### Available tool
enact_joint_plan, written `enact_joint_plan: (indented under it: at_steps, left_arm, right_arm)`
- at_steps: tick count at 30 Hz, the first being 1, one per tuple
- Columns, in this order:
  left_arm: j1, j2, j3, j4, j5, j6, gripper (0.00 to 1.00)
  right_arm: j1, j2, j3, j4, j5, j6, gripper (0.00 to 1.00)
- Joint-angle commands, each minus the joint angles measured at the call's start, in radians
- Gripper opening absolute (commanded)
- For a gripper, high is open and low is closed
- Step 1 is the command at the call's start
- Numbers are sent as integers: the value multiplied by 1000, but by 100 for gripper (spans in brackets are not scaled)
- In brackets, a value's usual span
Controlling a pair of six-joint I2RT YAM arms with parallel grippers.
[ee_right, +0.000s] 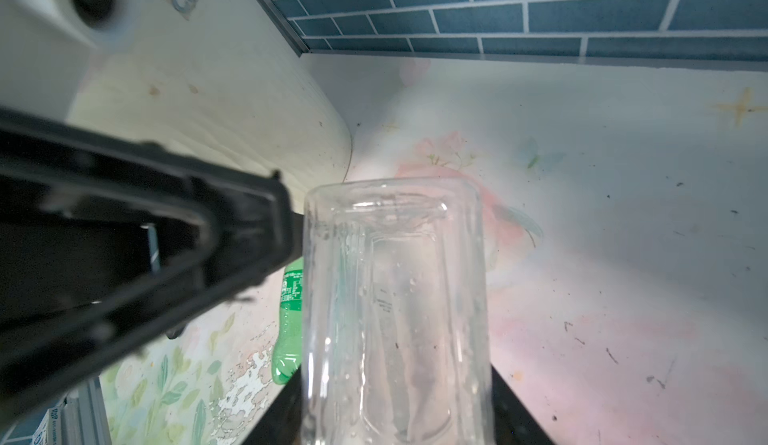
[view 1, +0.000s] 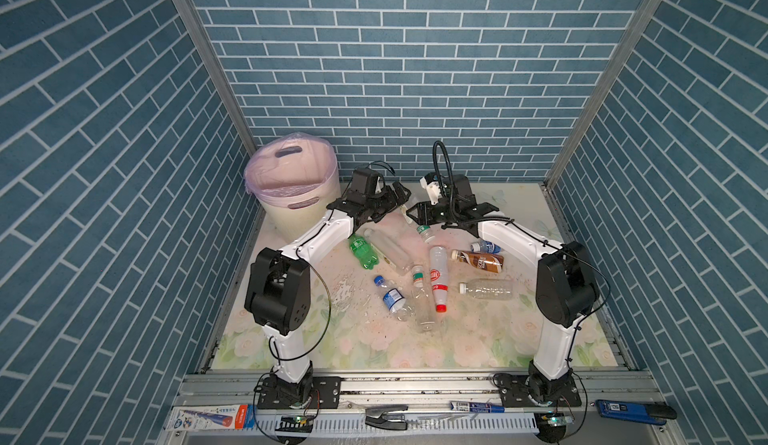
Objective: Throw the plastic bottles in the bin
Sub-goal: 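Grasp the bottle's base with left gripper while right gripper holds it, then carry the bottle with left gripper over the bin while right gripper releases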
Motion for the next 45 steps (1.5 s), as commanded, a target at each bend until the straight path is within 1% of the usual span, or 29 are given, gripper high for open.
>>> enact_joint_plan:
  at_steps: [1,7,14,17,20,24,27,29,36,45]
  left_arm:
    - [-7,17,13,28,12,-10,96]
    - [-7,20,5,55,7,-20,88]
    - [-7,31,-5,77,12,-39,86]
    - [-8,32,-14,89,12,-42,83]
    - [-7,31,-20,98,12,-45,77]
    - [-7,28,-27,110,7,-43,65]
    - [-6,26,-23,111,5,-42,59]
    - [-5,29,-20,110,6,-40,55]
    - [6,23,-19,101,-3,-29,52]
    - [44,12,34,42,-18,22,49]
  right_arm:
    - [3,-41,-10,38,-46,7,52]
    - [3,-41,-14,80,-91,32,52]
    - [9,-39,-14,106,-118,48,52]
    - [12,-34,-11,105,-126,48,52]
    - [14,-36,-19,118,-138,49,52]
    - [14,-36,-19,114,-138,45,52]
    - [14,-36,-22,113,-138,42,52]
    - [15,-36,-24,113,-138,41,55]
    - [14,-51,-38,111,-139,33,67]
    - [14,-87,-61,103,-128,16,79]
